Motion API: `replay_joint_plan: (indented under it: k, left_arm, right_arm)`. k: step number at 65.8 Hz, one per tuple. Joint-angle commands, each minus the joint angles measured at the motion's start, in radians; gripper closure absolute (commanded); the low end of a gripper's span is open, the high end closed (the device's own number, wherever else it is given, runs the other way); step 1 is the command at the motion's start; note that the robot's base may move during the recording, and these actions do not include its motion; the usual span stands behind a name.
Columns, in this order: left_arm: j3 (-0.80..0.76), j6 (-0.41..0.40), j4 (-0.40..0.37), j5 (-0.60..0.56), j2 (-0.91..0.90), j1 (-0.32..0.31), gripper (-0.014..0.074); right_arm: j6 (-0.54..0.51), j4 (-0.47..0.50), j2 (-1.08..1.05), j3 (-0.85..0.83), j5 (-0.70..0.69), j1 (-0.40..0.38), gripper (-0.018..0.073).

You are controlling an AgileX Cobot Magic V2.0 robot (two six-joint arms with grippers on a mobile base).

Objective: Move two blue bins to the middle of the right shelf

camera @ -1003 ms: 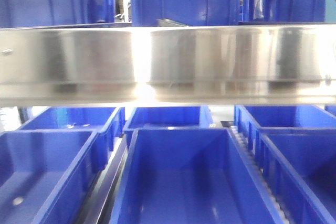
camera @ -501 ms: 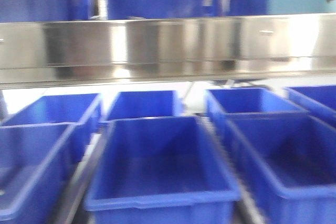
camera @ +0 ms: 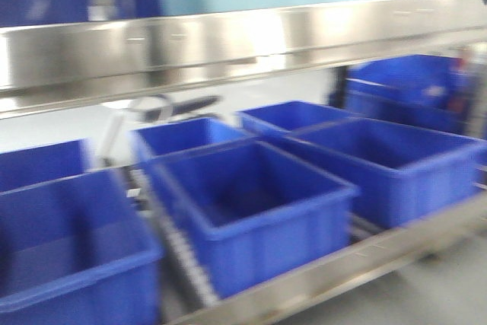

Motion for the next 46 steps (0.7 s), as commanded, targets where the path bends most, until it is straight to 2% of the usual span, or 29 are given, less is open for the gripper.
replay_joint_plan:
  k: [1,46]
  left_arm:
    - [-0.009,-0.001,-0.022,-0.048,-0.009,-0.009,0.0707]
    - [-0.009,-0.001,-0.022,-0.05,-0.009,-0.009,0.0707]
  right_arm:
    - [-0.007,0.006,-0.013,-0.014,-0.053,0.002,0.0727]
    - [-0.007,0.006,-0.013,-0.014,-0.053,0.002,0.0727]
